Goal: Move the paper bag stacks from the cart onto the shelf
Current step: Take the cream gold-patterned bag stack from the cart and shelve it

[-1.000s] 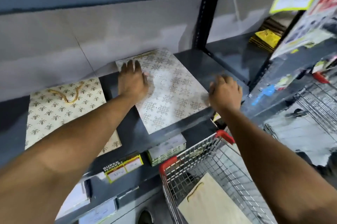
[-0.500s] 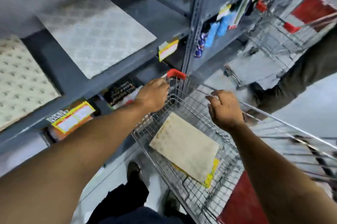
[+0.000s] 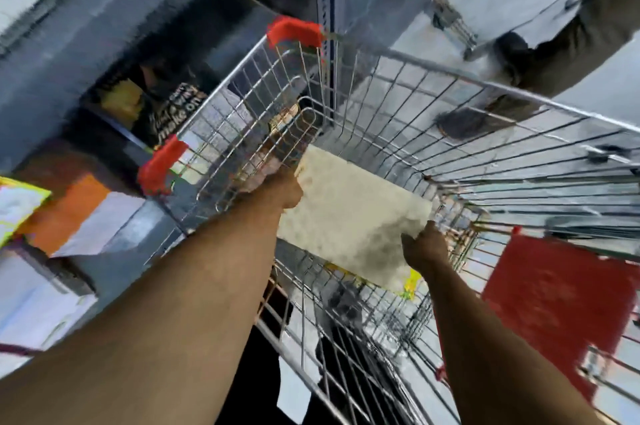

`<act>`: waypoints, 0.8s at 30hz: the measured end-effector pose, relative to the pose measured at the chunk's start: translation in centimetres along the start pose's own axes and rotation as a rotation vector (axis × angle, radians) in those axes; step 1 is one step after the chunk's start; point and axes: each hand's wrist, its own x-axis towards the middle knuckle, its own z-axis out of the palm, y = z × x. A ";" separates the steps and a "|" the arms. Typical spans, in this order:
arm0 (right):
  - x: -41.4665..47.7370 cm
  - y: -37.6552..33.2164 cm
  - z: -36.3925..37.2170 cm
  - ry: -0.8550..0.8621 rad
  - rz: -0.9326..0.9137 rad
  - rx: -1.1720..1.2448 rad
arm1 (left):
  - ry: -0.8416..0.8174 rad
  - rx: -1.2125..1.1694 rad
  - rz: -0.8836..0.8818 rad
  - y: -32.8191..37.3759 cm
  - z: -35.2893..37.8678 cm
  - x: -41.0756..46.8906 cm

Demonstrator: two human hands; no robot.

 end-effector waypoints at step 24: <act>-5.7 -2.5 -7.5 -0.101 0.103 1.143 | 0.013 -0.478 0.059 -1.9 -7.8 -4.7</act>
